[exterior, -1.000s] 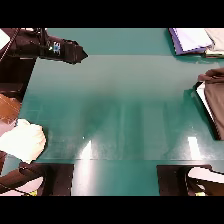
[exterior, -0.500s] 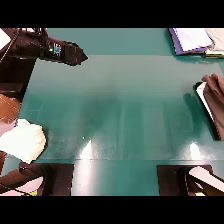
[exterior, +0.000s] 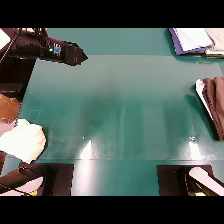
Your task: Fold the shirts.
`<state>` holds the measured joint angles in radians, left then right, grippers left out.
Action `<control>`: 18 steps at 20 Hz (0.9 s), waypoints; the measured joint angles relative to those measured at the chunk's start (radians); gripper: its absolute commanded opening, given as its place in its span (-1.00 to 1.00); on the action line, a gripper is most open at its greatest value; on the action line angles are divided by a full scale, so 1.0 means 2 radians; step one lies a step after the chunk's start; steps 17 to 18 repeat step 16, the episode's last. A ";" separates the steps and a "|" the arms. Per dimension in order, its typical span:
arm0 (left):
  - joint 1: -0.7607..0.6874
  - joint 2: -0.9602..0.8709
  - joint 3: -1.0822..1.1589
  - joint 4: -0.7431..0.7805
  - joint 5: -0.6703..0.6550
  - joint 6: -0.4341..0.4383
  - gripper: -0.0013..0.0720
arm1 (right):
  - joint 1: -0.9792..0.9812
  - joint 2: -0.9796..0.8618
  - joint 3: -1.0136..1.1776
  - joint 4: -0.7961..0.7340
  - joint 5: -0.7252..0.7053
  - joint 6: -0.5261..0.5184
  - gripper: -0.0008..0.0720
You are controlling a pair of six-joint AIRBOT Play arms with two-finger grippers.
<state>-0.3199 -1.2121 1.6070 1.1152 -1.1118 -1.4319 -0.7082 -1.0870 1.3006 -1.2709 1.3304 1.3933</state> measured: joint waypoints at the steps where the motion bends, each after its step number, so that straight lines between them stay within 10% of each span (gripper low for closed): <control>1: 0.000 0.000 0.000 0.000 0.001 0.000 -0.91 | 0.029 0.001 0.004 0.027 -0.001 0.000 0.83; 4: 0.000 0.000 0.000 0.001 -0.001 0.000 -0.91 | 0.142 0.004 0.016 0.088 -0.008 0.001 0.16; 7: 0.000 0.000 0.000 0.001 0.006 0.000 -0.91 | 0.262 0.005 0.026 0.115 -0.025 0.001 -0.92; 18: 0.000 0.000 0.000 0.001 0.048 0.000 -0.91 | 0.458 0.006 0.032 0.135 -0.072 0.000 -0.92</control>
